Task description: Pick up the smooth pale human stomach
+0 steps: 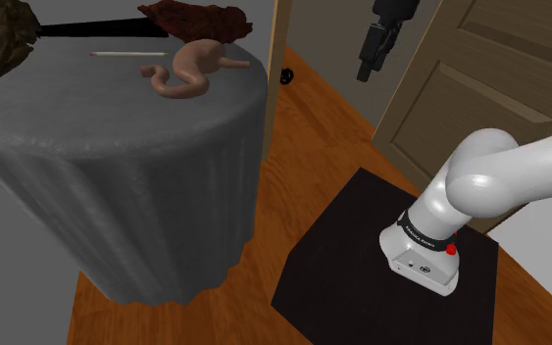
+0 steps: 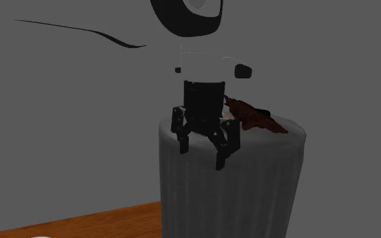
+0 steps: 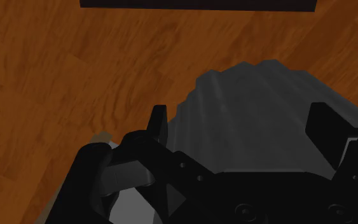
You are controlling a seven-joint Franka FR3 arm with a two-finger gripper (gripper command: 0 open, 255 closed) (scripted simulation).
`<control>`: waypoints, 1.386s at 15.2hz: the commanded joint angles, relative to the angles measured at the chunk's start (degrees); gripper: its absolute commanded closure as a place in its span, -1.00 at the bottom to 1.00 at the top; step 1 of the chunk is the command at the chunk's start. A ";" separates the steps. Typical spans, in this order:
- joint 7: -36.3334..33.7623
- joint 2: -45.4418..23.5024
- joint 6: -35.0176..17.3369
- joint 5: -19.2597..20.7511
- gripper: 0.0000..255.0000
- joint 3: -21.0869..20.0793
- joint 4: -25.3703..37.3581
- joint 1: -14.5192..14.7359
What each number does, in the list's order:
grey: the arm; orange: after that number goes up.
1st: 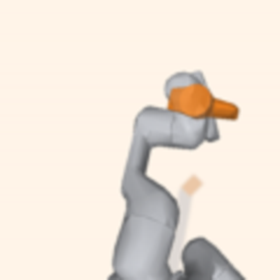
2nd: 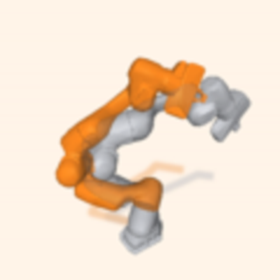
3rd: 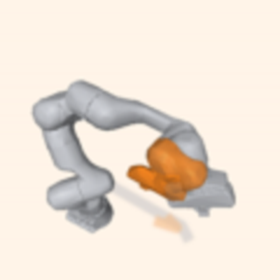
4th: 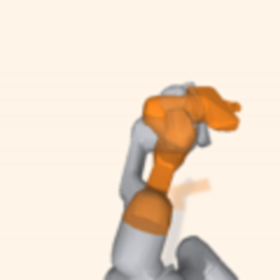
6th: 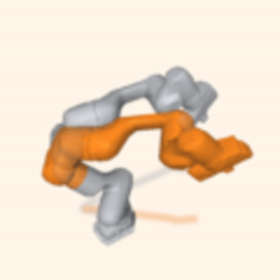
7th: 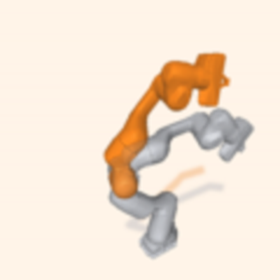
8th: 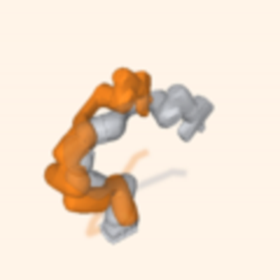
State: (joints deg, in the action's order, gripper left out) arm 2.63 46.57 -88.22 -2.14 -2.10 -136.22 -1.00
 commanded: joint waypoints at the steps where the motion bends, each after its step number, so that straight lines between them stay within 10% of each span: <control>1: 0.00 0.00 0.00 0.00 -1.00 0.00 0.00 0.00; 21: -18.64 -37.44 -15.48 -2.17 -1.00 -14.40 26.89 2.26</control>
State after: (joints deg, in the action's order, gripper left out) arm -15.04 11.28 -103.29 -4.77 -15.95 -111.30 1.17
